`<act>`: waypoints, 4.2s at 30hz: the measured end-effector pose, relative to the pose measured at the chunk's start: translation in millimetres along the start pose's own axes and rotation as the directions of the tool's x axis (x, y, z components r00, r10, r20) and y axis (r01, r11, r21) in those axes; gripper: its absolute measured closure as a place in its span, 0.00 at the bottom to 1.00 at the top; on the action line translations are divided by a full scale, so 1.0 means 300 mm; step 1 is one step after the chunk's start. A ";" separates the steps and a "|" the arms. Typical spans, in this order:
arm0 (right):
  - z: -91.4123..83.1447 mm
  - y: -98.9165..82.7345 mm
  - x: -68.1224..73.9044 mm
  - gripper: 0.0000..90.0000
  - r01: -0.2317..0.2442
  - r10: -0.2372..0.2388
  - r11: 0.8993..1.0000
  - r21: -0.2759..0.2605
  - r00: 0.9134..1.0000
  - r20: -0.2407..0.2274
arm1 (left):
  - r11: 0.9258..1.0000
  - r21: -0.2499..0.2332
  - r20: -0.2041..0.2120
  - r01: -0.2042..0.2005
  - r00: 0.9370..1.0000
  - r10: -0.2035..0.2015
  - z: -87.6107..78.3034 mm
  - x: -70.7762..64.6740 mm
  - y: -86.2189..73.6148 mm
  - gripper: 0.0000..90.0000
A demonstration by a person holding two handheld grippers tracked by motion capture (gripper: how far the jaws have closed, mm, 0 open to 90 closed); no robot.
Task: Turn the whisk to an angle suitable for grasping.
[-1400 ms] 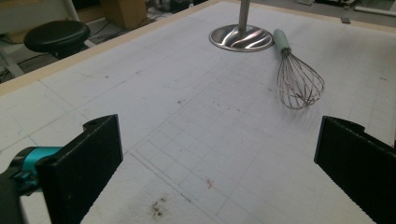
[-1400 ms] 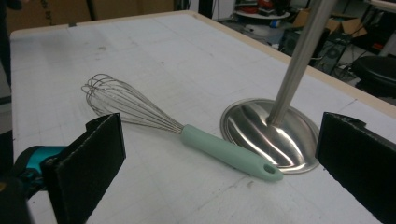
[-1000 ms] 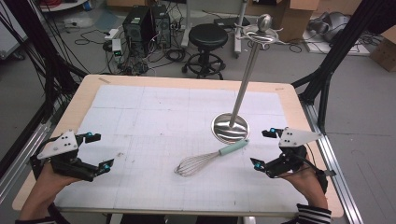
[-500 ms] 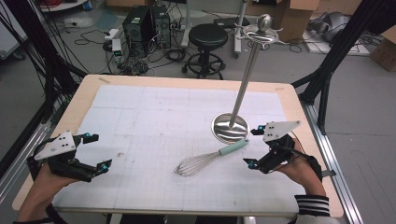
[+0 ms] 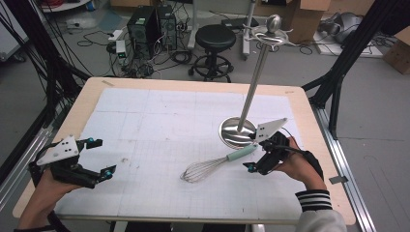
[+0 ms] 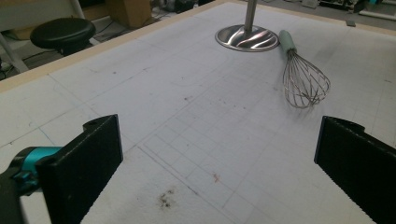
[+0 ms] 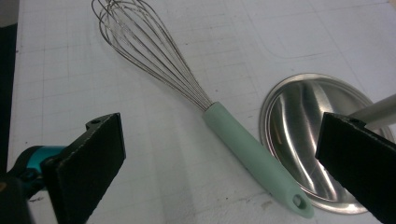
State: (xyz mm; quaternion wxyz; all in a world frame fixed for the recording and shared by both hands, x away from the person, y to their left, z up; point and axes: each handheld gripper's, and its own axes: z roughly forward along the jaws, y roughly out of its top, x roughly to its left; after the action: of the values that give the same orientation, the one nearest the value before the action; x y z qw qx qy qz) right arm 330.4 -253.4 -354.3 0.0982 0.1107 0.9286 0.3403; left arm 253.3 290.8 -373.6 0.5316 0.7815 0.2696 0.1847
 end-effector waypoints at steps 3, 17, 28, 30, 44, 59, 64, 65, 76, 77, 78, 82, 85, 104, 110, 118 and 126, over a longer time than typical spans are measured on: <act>0.023 0.010 -0.003 0.01 0.014 -0.013 0.999 0.030 1.000 -0.017 | 1.000 0.004 0.001 -0.001 1.000 0.001 0.003 0.000 -0.001 0.02; 0.129 0.013 -0.026 0.01 0.034 -0.028 0.988 0.148 0.999 -0.044 | 1.000 0.009 -0.003 0.006 1.000 -0.006 -0.001 0.008 -0.012 0.02; 0.196 0.035 -0.041 0.07 0.099 -0.086 0.978 0.184 0.993 -0.077 | 1.000 0.012 -0.007 0.010 1.000 -0.009 -0.003 0.009 -0.017 0.02; 0.204 0.037 -0.040 0.15 0.104 -0.087 0.973 0.204 0.992 -0.088 | 1.000 0.012 -0.007 0.010 1.000 -0.010 -0.003 0.010 -0.017 0.02; 0.249 0.035 -0.051 0.26 0.140 -0.115 0.955 0.260 0.987 -0.109 | 1.000 0.018 -0.003 0.008 1.000 -0.008 0.002 0.007 -0.020 0.02; 0.285 0.042 -0.054 0.42 0.169 -0.134 0.936 0.308 0.982 -0.134 | 1.000 0.020 0.003 0.007 1.000 -0.007 0.008 0.004 -0.020 0.02; 0.290 0.044 -0.060 0.46 0.162 -0.128 0.928 0.334 0.984 -0.122 | 1.000 0.020 0.007 0.003 1.000 -0.003 0.009 0.003 -0.020 0.02; 0.293 0.045 -0.061 0.47 0.163 -0.131 0.923 0.348 0.985 -0.113 | 1.000 0.018 0.006 0.005 1.000 -0.005 0.009 0.003 -0.020 0.02; 0.299 0.048 -0.063 0.56 0.175 -0.149 0.912 0.371 0.984 -0.098 | 1.000 0.023 0.009 0.002 1.000 -0.002 0.012 0.000 -0.019 0.02; 0.300 0.050 -0.063 0.56 0.174 -0.147 0.911 0.374 0.984 -0.101 | 1.000 0.023 0.010 0.002 1.000 -0.002 0.012 0.000 -0.019 0.02; 0.300 0.052 -0.063 0.57 0.172 -0.145 0.909 0.380 0.984 -0.100 | 1.000 0.023 0.008 0.002 1.000 -0.002 0.012 0.000 -0.018 0.02; 0.303 0.061 -0.061 0.64 0.181 -0.150 0.903 0.390 0.983 -0.109 | 1.000 0.023 0.009 0.001 1.000 -0.002 0.011 0.000 -0.018 0.02; 0.302 0.070 -0.058 0.74 0.188 -0.148 0.898 0.398 0.981 -0.129 | 1.000 0.021 0.009 0.001 1.000 -0.001 0.008 0.000 -0.018 0.02; 0.279 0.087 -0.035 0.77 0.128 -0.069 0.920 0.371 0.983 -0.168 | 1.000 0.020 0.007 0.002 1.000 -0.003 0.006 0.003 -0.020 0.02; 0.253 0.106 -0.023 0.77 0.108 -0.057 0.947 0.304 0.983 -0.174 | 1.000 0.015 0.006 0.008 1.000 -0.008 0.005 0.003 -0.019 0.02; 0.193 0.169 0.001 0.77 0.086 -0.048 0.974 0.209 0.982 -0.183 | 1.000 0.015 0.012 -0.002 1.000 0.002 0.004 0.002 -0.015 0.02; 0.179 0.274 0.042 0.77 0.111 -0.074 0.978 0.176 0.976 -0.204 | 1.000 0.006 0.017 -0.004 1.000 0.004 -0.002 0.000 -0.008 0.02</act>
State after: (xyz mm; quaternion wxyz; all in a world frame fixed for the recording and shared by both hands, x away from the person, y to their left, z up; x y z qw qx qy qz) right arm 343.7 -156.1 -342.2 0.0109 0.0419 0.9656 0.2565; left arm 252.4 292.1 -375.7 0.5309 0.7853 0.2639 0.1784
